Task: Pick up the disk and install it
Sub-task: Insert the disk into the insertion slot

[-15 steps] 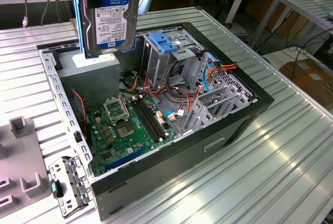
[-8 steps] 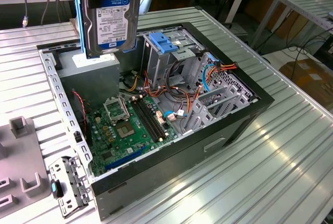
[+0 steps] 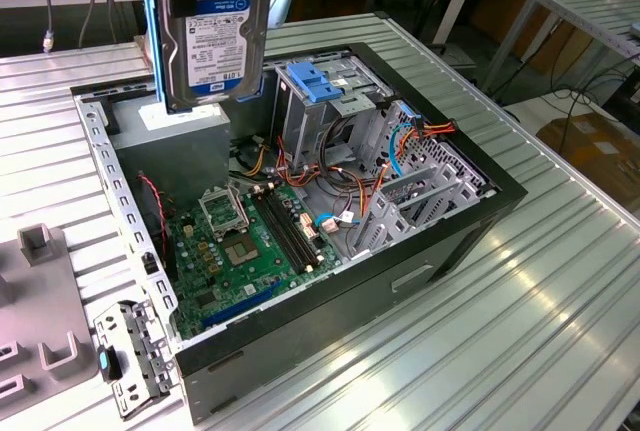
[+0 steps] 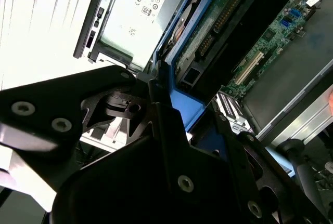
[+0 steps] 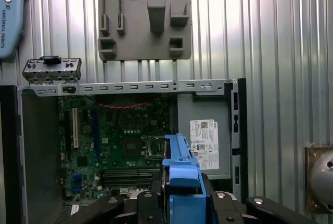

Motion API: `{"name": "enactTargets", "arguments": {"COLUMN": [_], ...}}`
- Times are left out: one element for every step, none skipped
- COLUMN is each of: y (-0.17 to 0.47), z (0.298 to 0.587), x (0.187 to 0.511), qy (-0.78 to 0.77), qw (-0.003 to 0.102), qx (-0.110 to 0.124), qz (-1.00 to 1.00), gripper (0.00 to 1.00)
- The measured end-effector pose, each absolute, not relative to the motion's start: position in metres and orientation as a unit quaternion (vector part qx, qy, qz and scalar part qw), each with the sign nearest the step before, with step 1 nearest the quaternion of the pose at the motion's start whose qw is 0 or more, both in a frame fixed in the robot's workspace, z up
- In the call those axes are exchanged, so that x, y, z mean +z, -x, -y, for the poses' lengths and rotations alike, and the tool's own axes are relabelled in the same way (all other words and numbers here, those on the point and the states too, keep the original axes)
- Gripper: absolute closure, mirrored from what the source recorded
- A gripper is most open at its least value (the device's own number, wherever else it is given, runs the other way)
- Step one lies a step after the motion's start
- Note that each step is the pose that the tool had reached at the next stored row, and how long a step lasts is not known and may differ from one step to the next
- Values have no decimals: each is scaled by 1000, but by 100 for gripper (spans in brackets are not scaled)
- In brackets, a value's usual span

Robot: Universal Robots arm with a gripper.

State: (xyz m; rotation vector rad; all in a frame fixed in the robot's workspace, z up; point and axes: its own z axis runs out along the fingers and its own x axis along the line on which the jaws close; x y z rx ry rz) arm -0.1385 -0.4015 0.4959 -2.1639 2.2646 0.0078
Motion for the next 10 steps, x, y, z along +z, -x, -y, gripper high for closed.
{"name": "enactTargets", "arguments": {"y": [138,138,138,138,138,138,138,138,138,138], "z": [402,402,402,403,404,404,404,405,405,406], "x": [496,496,496,496,496,496,496,496,496,496], "qy": [691,691,691,691,691,691,691,691,691,691], "qw": [5,5,5,5,5,5,5,5,5,5], "qx": [2,3,3,3,3,3,2,2,3,3], "qz": [-723,-723,-723,-723,-723,-723,-723,-723,-723,-723], "gripper": [63,63,63,63,63,63,63,63,63,63]}}
